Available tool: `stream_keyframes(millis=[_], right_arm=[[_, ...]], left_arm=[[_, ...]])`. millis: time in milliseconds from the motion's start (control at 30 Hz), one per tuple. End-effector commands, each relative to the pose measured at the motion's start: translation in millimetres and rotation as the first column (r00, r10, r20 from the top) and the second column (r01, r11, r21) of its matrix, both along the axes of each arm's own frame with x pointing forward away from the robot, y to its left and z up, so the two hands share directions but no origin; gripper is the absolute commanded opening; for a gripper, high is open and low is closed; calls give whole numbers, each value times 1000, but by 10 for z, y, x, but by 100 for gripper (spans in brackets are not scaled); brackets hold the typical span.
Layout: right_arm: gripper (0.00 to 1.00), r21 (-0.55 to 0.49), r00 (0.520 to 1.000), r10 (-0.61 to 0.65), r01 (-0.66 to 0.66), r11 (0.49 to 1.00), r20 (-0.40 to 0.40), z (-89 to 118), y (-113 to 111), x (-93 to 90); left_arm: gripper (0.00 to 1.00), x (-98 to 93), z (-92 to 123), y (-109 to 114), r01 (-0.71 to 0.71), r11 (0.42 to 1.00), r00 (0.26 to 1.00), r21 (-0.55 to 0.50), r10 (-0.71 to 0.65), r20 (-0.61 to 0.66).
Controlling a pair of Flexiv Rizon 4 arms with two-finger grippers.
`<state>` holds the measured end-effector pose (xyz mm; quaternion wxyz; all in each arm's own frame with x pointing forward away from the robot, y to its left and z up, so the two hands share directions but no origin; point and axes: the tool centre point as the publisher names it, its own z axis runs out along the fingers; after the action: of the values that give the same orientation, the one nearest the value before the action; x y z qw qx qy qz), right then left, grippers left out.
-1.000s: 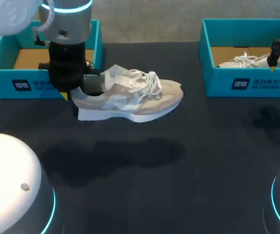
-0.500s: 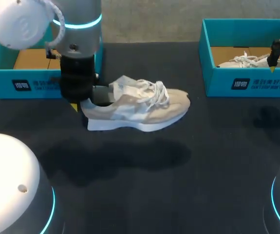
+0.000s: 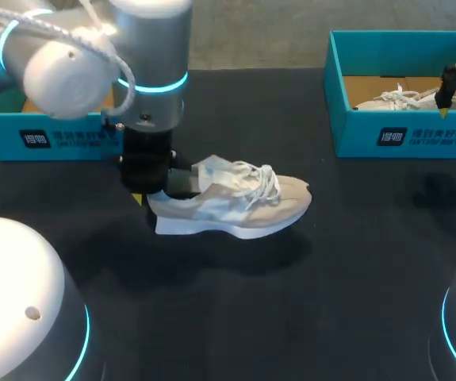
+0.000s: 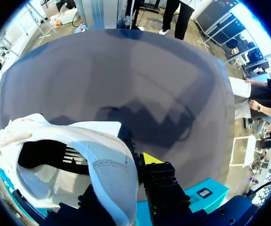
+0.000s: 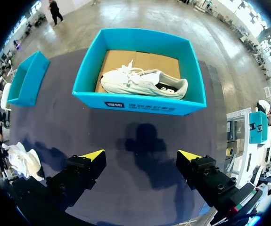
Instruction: Take the shoe out of the shoebox, open the shoe tongue, remove and reinsert the insole, then place the shoe into the shoebox
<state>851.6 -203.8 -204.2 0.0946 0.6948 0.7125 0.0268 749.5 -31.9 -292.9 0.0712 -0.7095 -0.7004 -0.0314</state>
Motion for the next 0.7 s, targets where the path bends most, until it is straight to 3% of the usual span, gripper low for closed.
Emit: stream_keyframes(millis=[33, 200, 700], right_arm=[[100, -1, 1000, -1, 1, 1000, 2, -7, 2, -8], [100, -1, 1000, -1, 1, 1000, 2, -7, 2, -8], [100, -1, 1000, -1, 1, 1000, 2, -7, 2, -8]], left_arm=[[0, 99, -231, -68, -3, 1000, 1000, 6, 3, -16], [0, 174, -547, -130, 6, 1000, 1000, 25, -5, -25], [0, 201, -959, -199, 13, 998, 1000, 63, -12, -24]])
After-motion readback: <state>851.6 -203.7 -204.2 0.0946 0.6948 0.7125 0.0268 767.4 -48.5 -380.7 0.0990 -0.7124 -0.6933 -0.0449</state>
